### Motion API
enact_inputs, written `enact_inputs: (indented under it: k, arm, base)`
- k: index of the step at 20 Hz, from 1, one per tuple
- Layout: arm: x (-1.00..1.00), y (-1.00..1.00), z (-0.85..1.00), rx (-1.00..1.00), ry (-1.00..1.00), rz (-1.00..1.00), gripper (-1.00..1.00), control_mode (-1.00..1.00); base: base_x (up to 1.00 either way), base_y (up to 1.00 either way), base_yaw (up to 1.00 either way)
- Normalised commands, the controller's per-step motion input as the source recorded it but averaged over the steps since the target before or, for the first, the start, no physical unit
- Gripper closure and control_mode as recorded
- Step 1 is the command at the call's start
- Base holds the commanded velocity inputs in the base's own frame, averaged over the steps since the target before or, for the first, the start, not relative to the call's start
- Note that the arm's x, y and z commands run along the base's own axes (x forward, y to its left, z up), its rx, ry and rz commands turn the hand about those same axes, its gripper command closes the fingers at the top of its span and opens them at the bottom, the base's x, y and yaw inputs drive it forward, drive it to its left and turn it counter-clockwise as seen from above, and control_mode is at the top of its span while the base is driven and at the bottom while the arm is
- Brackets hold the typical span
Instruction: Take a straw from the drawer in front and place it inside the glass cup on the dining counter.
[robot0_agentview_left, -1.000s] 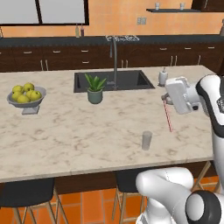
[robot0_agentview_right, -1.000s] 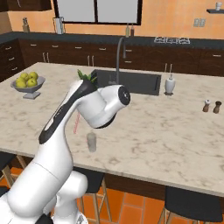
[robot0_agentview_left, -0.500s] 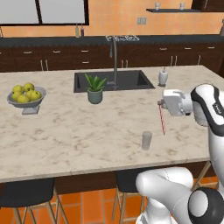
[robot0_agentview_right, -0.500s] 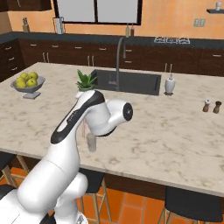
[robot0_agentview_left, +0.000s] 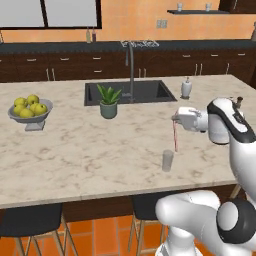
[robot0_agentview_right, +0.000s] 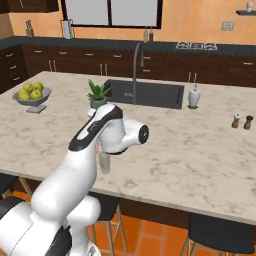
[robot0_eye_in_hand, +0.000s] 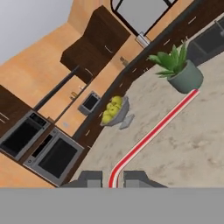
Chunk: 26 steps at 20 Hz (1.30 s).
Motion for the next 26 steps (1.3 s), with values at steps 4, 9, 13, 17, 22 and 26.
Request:
enact_inputs:
  k: [4,9,13,17,22,26]
  arm:
    - [0.3,0.0,-0.27,0.0,-0.15,0.1,1.0,-1.0]
    - [0.19,0.0,-0.22,0.0,-0.18,0.1,1.0,-1.0]
    - [0.12,0.0,-0.19,0.0,-0.1,0.04,1.0,-1.0]
    - [0.14,0.0,-0.25,0.0,-0.02,0.02,1.0,-1.0]
    - [0.19,0.0,-0.22,0.0,-0.03,0.03,1.0,-1.0]
    - [0.34,0.0,-0.14,0.0,-0.06,0.03,1.0,-1.0]
  base:
    - [0.0,0.0,0.0]
    - [0.0,0.0,0.0]
    - [0.0,0.0,0.0]
    - [0.0,0.0,0.0]
    - [0.0,0.0,0.0]
    - [0.0,0.0,0.0]
